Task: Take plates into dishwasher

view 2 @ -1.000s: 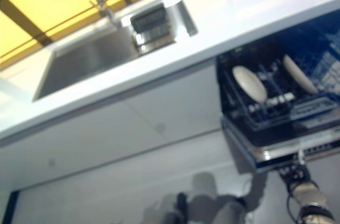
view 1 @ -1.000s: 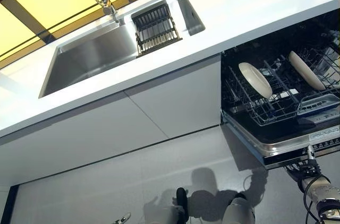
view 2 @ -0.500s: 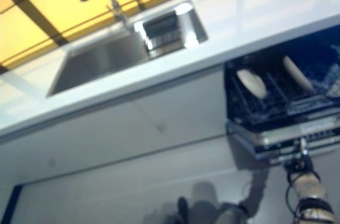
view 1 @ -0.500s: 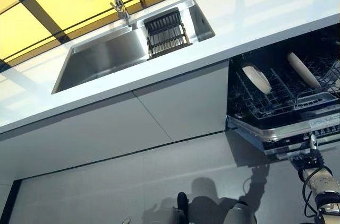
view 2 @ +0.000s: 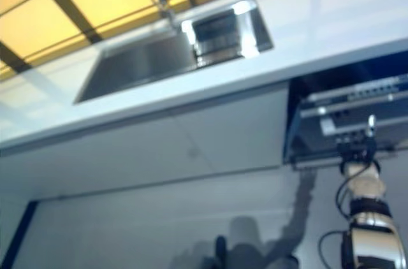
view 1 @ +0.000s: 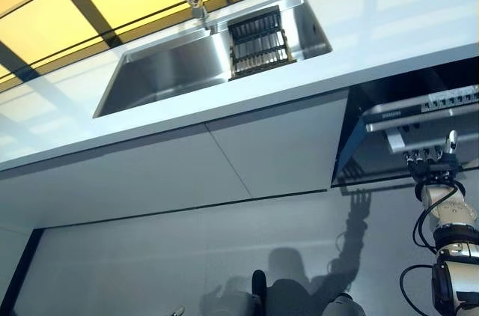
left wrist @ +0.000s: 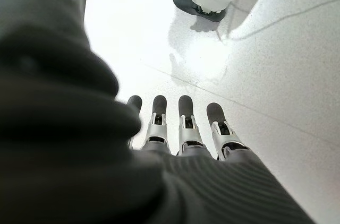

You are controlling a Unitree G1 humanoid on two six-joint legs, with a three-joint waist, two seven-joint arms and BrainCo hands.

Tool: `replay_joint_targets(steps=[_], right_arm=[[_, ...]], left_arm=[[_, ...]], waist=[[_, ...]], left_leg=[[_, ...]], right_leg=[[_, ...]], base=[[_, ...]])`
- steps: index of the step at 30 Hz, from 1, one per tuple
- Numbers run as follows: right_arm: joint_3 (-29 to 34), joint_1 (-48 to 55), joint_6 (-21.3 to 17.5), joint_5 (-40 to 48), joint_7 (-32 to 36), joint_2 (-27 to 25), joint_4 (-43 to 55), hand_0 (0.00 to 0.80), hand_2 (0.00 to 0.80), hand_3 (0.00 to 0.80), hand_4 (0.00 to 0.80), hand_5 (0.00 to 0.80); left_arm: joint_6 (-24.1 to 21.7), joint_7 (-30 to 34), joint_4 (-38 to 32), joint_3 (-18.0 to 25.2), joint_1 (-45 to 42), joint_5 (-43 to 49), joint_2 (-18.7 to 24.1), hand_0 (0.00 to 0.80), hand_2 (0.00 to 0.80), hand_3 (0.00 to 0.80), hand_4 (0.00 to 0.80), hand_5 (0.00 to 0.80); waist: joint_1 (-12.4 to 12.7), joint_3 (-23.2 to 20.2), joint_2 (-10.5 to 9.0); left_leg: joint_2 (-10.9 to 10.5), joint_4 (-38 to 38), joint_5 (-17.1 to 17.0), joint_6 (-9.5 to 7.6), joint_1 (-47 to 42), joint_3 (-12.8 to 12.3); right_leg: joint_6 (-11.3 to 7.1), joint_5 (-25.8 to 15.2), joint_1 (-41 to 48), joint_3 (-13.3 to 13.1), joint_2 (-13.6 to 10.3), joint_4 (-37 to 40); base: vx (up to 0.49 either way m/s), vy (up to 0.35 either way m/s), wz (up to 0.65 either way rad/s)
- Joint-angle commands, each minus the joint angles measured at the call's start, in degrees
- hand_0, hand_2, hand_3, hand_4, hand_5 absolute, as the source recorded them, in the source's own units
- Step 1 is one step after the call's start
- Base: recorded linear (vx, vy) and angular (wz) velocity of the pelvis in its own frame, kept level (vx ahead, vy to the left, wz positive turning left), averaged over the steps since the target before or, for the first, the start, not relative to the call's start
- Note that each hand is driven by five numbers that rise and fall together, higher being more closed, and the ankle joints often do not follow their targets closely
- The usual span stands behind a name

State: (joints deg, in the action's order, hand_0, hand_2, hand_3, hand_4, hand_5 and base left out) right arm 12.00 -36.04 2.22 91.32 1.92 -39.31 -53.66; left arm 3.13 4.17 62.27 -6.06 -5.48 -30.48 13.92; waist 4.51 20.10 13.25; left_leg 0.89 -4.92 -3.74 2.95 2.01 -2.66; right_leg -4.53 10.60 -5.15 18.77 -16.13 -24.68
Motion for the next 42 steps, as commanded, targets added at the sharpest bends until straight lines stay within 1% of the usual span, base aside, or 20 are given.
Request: replay_joint_targets(steps=[1, 7, 11, 16, 19, 22, 23, 25, 29, 32, 33, 35, 37, 38, 39, 42], right_arm=[[-1.3, -8.6, -1.1, -0.8, 3.4, -1.3, 3.9, 0.000, 0.000, 0.000, 0.000, 0.000], [-1.8, -7.1, 0.1, -3.4, 3.3, -0.3, 2.4, 0.000, 0.000, 0.000, 0.000, 0.000], [-2.1, -3.8, 2.1, -8.5, 3.4, 1.9, 0.2, 0.000, 0.000, 0.000, 0.000, 0.000], [-4.0, 2.5, 5.8, -19.4, 3.3, 5.8, -3.9, 0.000, 0.000, 0.000, 0.000, 0.000], [-4.9, 5.9, 8.0, -26.1, 3.4, 7.1, -6.9, 0.000, 0.000, 0.000, 0.000, 0.000], [-6.3, 8.4, 8.7, -32.8, 2.8, 8.1, -9.3, 0.000, 0.000, 0.000, 0.000, 0.000], [-7.1, 9.9, 8.9, -35.6, 2.8, 8.7, -10.2, 0.000, 0.000, 0.000, 0.000, 0.000], [-7.7, 11.9, 8.8, -38.3, 3.4, 9.6, -11.4, 0.000, 0.000, 0.000, 0.000, 0.000], [-10.0, 16.6, 7.8, -46.8, 4.8, 12.0, -13.2, 0.000, 0.000, 0.000, 0.000, 0.000], [-13.0, 20.3, 5.6, -56.0, 4.7, 14.2, -13.8, 0.000, 0.000, 0.000, 0.000, 0.000], [-14.6, 21.6, 4.1, -59.9, 3.5, 15.5, -14.2, 0.000, 0.000, 0.000, 0.000, 0.000], [-15.5, 22.6, 3.5, -61.0, 3.0, 16.5, -14.3, 0.000, 0.000, 0.000, 0.000, 0.000], [-16.8, 25.0, 3.2, -61.5, 3.6, 19.4, -14.6, 0.000, 0.000, 0.000, 0.000, 0.000], [-16.9, 25.1, 3.1, -61.5, 3.6, 19.6, -14.5, 0.000, 0.000, 0.000, 0.000, 0.000], [-17.8, 26.1, 3.5, -61.7, 3.9, 21.4, -14.1, 0.000, 0.000, 0.000, 0.000, 0.000], [-19.4, 27.3, 3.1, -62.8, 3.7, 23.7, -13.8, 0.000, 0.000, 0.000, 0.000, 0.000]], left_arm=[[-1.7, 0.3, 1.4, -2.1, 2.4, 1.2, 4.4, 0.000, 0.000, 0.000, 0.000, 0.000], [-2.2, 0.1, 1.9, -1.7, 3.1, 0.8, 4.6, 0.000, 0.000, 0.000, 0.000, 0.000], [-2.4, -0.1, 3.1, -0.9, 3.9, 0.4, 4.7, 0.000, 0.000, 0.000, 0.000, 0.000], [-3.2, -1.3, 5.5, 0.4, 5.0, 0.2, 4.6, 0.000, 0.000, 0.000, 0.000, 0.000], [-3.6, -1.8, 6.5, 1.2, 5.4, 0.4, 4.5, 0.000, 0.000, 0.000, 0.000, 0.000], [-3.2, -2.7, 6.7, 1.4, 5.9, 0.1, 4.5, 0.000, 0.000, 0.000, 0.000, 0.000], [-3.3, -2.9, 6.8, 1.7, 6.0, 0.1, 4.5, 0.000, 0.000, 0.000, 0.000, 0.000], [-3.4, -3.0, 7.0, 1.8, 6.3, 0.1, 4.5, 0.000, 0.000, 0.000, 0.000, 0.000], [-3.3, -2.7, 8.5, 2.2, 6.1, 0.8, 4.2, 0.000, 0.000, 0.000, 0.000, 0.000], [-2.4, -2.8, 9.0, 2.0, 6.3, 0.8, 3.8, 0.000, 0.000, 0.000, 0.000, 0.000], [-1.8, -3.1, 9.3, 1.7, 6.7, 1.3, 3.5, 0.000, 0.000, 0.000, 0.000, 0.000], [-1.3, -3.1, 9.4, 1.3, 7.0, 2.0, 3.3, 0.000, 0.000, 0.000, 0.000, 0.000], [0.2, -2.7, 10.2, 0.0, 7.6, 4.8, 2.5, 0.000, 0.000, 0.000, 0.000, 0.000], [0.2, -2.8, 10.2, -0.1, 7.6, 5.0, 2.5, 0.000, 0.000, 0.000, 0.000, 0.000], [0.9, -2.7, 10.5, -1.2, 7.8, 8.5, 1.9, 0.000, 0.000, 0.000, 0.000, 0.000], [1.8, -2.4, 10.9, -2.8, 8.4, 10.9, 1.2, 0.000, 0.000, 0.000, 0.000, 0.000]], waist=[[1.3, -1.5, -4.80], [1.2, -1.6, -5.84], [1.0, -2.0, -6.97], [0.5, -3.7, -9.09], [0.3, -5.4, -9.93], [0.3, -6.9, -10.51], [0.2, -7.7, -10.85], [0.3, -8.7, -11.30], [0.2, -10.8, -12.20], [0.2, -12.0, -12.79], [0.2, -12.6, -12.97], [0.2, -13.0, -13.17], [0.0, -13.8, -13.51], [0.0, -13.8, -13.53], [-0.1, -14.2, -13.66], [-0.3, -14.7, -13.75]], left_leg=[[-0.6, -5.9, 6.5, -2.74, 0.3, -1.4], [-0.2, -3.9, 5.6, -2.68, -0.1, -1.6], [0.1, -1.0, 4.5, -2.62, -0.6, -1.7], [0.8, 4.6, 2.8, -2.71, -2.4, -1.8], [1.0, 7.6, 1.9, -2.77, -3.6, -1.8], [1.2, 9.9, 1.3, -2.79, -4.6, -1.9], [1.3, 9.9, 1.6, -2.82, -4.7, -2.0], [1.2, 9.9, 2.1, -2.86, -4.8, -1.8], [1.3, 9.9, 2.9, -2.85, -5.3, -2.0], [1.1, 9.9, 3.4, -2.89, -5.5, -1.9], [0.9, 9.9, 3.6, -2.88, -5.5, -1.9], [0.9, 9.9, 3.8, -2.90, -5.6, -1.8], [0.7, 9.9, 4.2, -3.04, -6.0, -1.8], [0.7, 9.9, 4.2, -3.06, -6.0, -1.7], [0.6, 9.9, 4.5, -3.23, -6.3, -1.7], [0.4, 9.9, 4.9, -3.53, -7.0, -1.5]], right_leg=[[6.14, 1.3, 5.0, 0.4, 4.7, 4.4], [5.86, 0.2, 5.1, 0.2, 5.5, 6.5], [5.46, -1.3, 5.5, -0.1, 6.5, 9.5], [4.67, -4.1, 7.0, -1.1, 8.2, 15.7], [4.19, -5.8, 8.3, -1.3, 9.1, 19.5], [3.79, -7.1, 9.5, -1.3, 9.6, 22.6], [3.60, -7.7, 10.1, -1.2, 9.9, 24.0], [3.44, -8.2, 10.9, -1.0, 10.1, 25.5], [3.04, -9.1, 12.6, -0.5, 10.4, 28.3], [2.56, -9.6, 13.5, -0.3, 10.4, 29.7], [2.35, -9.4, 13.6, -0.1, 10.3, 29.7], [2.20, -9.3, 13.7, 0.2, 10.3, 29.7], [2.03, -9.1, 14.3, 0.5, 10.2, 29.7], [2.02, -9.1, 14.3, 0.5, 10.2, 29.7], [1.99, -9.0, 14.7, 0.7, 10.3, 29.7], [1.99, -8.6, 15.4, 0.6, 10.3, 29.7]], base=[[-0.004, -0.007, 0.06], [-0.003, -0.004, 0.02], [-0.002, -0.002, 0.00], [0.016, 0.005, -0.05], [0.048, 0.037, -0.04], [0.057, 0.049, 0.00], [0.047, 0.057, 0.02], [0.051, 0.052, 0.06], [0.041, 0.056, 0.04], [0.013, 0.064, 0.01], [0.016, 0.062, 0.01], [0.024, 0.053, 0.03], [0.037, 0.051, 0.04], [0.045, 0.046, 0.04], [0.044, 0.045, 0.03], [0.052, 0.049, 0.01]])
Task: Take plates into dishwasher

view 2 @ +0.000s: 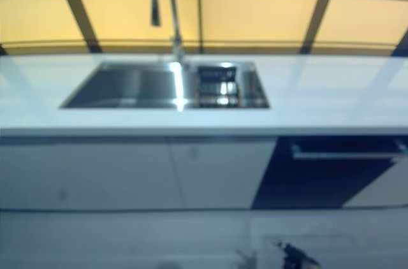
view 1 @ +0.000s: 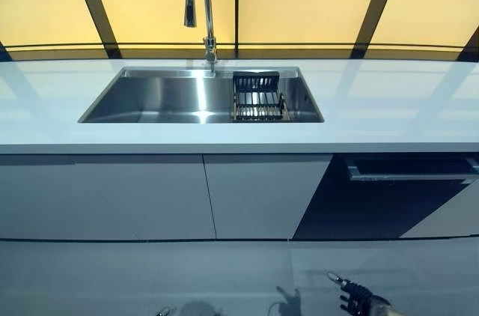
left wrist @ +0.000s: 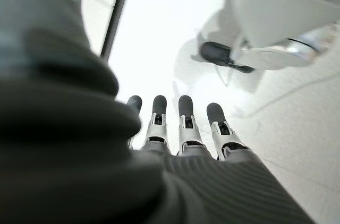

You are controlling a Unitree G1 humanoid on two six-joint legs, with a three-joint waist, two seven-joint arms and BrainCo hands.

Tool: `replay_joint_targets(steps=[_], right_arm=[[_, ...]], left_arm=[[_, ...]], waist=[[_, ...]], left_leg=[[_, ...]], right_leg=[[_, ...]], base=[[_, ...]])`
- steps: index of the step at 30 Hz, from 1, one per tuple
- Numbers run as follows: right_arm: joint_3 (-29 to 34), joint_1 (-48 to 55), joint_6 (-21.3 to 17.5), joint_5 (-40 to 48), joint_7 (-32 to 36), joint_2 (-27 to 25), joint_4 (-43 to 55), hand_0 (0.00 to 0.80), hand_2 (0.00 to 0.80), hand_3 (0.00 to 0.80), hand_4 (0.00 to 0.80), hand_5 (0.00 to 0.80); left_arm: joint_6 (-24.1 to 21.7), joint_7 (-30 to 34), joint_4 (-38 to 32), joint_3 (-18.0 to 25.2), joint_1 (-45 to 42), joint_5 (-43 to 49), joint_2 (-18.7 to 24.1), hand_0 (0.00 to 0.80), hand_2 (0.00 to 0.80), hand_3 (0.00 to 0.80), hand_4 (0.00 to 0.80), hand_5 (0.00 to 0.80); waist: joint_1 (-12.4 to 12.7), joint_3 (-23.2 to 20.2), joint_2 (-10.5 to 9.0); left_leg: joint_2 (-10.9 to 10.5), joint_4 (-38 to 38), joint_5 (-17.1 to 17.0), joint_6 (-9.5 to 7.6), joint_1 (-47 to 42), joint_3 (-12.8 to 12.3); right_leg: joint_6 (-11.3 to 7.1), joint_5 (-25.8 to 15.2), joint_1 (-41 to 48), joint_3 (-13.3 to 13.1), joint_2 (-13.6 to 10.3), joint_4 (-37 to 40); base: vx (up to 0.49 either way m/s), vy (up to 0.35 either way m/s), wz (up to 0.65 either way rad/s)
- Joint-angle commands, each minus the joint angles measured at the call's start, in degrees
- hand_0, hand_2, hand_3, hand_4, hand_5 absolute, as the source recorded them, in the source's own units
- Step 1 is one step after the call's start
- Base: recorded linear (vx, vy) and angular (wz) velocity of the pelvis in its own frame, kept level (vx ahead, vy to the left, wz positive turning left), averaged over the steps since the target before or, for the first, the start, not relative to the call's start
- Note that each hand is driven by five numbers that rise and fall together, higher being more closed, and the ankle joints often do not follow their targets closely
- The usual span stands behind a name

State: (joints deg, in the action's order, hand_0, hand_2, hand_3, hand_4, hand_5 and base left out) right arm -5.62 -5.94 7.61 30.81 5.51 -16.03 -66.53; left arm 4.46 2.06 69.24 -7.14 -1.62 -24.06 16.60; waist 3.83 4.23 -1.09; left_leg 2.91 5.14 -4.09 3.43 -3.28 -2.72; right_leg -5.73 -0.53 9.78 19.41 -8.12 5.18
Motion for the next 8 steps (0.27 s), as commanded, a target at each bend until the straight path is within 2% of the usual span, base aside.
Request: replay_joint_targets(steps=[1, 5, 8], right_arm=[[-2.6, -2.5, -2.6, -3.9, 0.0, 1.0, -1.0, 0.000, 0.000, 0.000, 0.000, 0.000], [-5.3, -1.9, -2.3, -6.6, -0.3, 2.2, -0.8, 0.000, 0.000, 0.000, 0.000, 0.000], [-6.6, -1.7, -1.8, -7.9, 0.2, 2.8, -0.6, 0.000, 0.000, 0.000, 0.000, 0.000]], left_arm=[[0.9, -0.5, 4.0, -2.6, 4.8, 5.8, -1.8, 0.000, 0.000, 0.000, 0.000, 0.000], [2.1, -0.3, 3.9, -6.6, 5.7, 12.5, -2.6, 0.000, 0.000, 0.000, 0.000, 0.000], [2.5, 0.4, 3.3, -8.7, 6.2, 11.9, -3.2, 0.000, 0.000, 0.000, 0.000, 0.000]], waist=[[0.2, 1.0, 0.54], [-0.1, 0.6, 0.48], [-0.2, 0.4, 0.48]], left_leg=[[-1.6, -0.1, 5.5, -4.14, -2.0, -1.5], [-1.7, -0.1, 5.8, -4.31, -2.6, -1.2], [-1.7, -0.1, 6.1, -4.40, -2.8, -1.0]], right_leg=[[3.15, 2.7, 0.8, -0.1, 2.4, -0.2], [2.98, 3.0, 1.4, -0.3, 2.4, -0.3], [2.79, 3.1, 1.5, -0.5, 2.4, -0.3]], base=[[0.042, 0.039, 0.00], [0.030, 0.041, 0.01], [0.009, 0.025, 0.01]])
